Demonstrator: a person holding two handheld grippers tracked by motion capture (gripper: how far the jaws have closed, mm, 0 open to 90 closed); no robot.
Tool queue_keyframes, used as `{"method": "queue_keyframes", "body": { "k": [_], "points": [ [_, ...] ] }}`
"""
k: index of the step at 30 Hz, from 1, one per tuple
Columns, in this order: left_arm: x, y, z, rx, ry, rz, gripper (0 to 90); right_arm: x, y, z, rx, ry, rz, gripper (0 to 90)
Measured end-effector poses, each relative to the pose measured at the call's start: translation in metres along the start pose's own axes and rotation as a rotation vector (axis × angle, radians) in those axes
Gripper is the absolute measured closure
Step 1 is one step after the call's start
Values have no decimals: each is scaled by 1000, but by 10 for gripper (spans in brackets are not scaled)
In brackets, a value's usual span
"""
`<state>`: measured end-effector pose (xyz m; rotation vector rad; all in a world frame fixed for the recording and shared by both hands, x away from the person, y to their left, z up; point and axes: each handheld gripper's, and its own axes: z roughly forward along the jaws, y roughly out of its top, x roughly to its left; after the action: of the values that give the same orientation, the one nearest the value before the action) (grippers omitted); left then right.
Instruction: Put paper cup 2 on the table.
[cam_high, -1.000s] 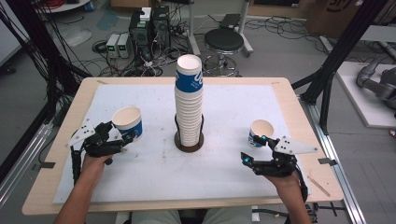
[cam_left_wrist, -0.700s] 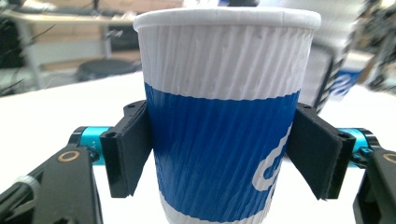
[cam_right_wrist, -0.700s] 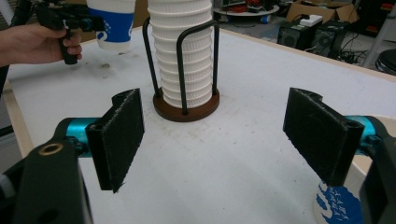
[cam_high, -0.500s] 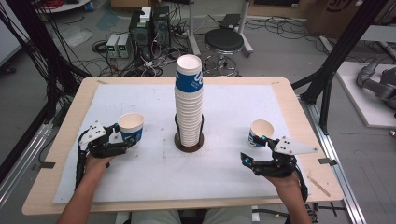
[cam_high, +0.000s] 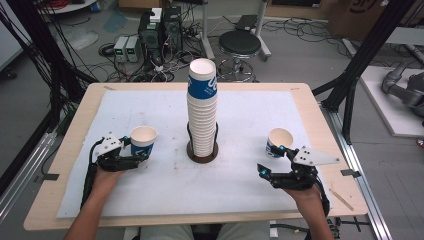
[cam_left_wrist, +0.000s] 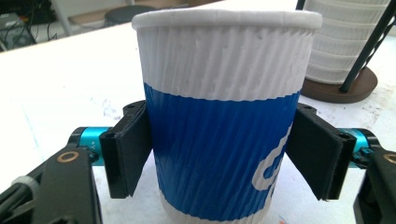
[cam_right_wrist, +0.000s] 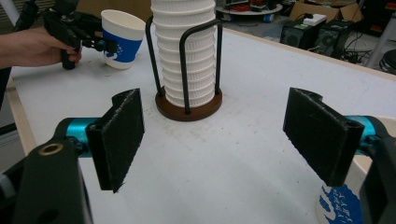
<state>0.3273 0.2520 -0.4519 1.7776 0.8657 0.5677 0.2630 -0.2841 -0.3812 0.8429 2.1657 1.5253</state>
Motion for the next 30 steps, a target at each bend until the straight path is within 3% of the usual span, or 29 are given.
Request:
{"method": "queue_keyframes", "body": {
  "k": [5,18,21,23,26,30],
  "points": [
    [2,-3,-7,27,13,-22,262,0,0,-1,-2,-1,-4,210],
    [-3,-5,-13,96,19,-20,235,0,2,0,-8,5,-8,210],
    [-3,-5,-15,109,7,-61,172,0,3,1,-9,8,-7,210],
    [-4,-5,-20,112,11,-90,168,0,3,1,-9,9,-5,210],
    [-3,-5,-30,101,-2,-102,168,0,3,1,-7,9,-6,210],
    [-4,-4,-45,54,-13,-84,168,-1,2,1,-8,5,-6,210]
  ]
}}
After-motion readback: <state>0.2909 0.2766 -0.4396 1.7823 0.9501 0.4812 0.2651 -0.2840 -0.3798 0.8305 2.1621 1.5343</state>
